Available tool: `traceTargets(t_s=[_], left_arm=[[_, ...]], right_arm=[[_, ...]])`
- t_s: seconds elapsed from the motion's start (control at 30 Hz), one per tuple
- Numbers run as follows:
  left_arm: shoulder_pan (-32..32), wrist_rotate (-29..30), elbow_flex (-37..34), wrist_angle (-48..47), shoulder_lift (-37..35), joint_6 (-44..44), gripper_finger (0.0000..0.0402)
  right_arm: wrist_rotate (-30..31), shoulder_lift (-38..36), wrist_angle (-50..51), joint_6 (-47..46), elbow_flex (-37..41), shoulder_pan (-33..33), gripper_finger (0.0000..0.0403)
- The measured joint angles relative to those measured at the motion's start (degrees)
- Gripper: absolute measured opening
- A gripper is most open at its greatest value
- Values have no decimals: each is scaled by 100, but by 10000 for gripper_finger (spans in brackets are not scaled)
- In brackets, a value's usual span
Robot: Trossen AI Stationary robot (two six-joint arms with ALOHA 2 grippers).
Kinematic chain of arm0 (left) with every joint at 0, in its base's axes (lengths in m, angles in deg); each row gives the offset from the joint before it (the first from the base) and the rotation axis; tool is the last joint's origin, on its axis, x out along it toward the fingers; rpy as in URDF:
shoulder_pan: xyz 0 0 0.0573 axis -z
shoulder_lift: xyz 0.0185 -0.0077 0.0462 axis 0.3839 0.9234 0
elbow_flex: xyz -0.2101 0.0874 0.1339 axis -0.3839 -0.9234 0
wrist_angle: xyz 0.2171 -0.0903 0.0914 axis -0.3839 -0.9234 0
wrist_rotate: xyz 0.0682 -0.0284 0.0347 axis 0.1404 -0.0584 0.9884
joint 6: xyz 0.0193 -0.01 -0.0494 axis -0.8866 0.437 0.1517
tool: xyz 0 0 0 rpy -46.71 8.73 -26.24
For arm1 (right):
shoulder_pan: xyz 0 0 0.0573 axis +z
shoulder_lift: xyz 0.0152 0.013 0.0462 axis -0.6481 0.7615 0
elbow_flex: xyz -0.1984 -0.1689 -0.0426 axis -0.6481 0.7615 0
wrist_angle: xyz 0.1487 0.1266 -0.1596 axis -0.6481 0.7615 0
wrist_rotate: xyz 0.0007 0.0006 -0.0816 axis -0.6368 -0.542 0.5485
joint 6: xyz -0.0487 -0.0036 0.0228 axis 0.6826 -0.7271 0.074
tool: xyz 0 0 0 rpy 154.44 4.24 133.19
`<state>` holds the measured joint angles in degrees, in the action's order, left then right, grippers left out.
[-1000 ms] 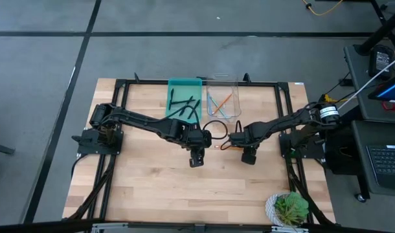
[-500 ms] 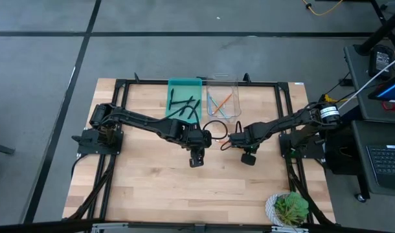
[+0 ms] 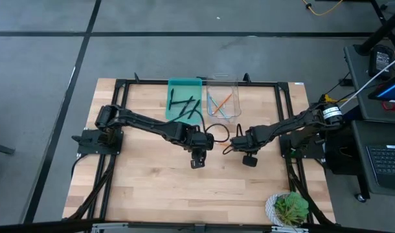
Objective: Sort pens & pencils
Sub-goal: Put the yellow pencil into the transparent bin
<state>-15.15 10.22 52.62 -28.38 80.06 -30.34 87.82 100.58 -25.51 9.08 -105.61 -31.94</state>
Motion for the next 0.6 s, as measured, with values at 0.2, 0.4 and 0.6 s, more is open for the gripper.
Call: traceTargets(t_s=[0.2, 0.4, 0.6], left_arm=[[-8, -112, -7, 634, 578, -436, 124], [-169, 246, -1, 1523, 909, -881, 124], [-513, 140, -8, 1447, 1026, -901, 124]], right_arm=[[92, 68, -28, -38, 86, 151, 7], [109, 54, -26, -1, 93, 156, 7], [109, 54, -26, 124, 93, 156, 7]])
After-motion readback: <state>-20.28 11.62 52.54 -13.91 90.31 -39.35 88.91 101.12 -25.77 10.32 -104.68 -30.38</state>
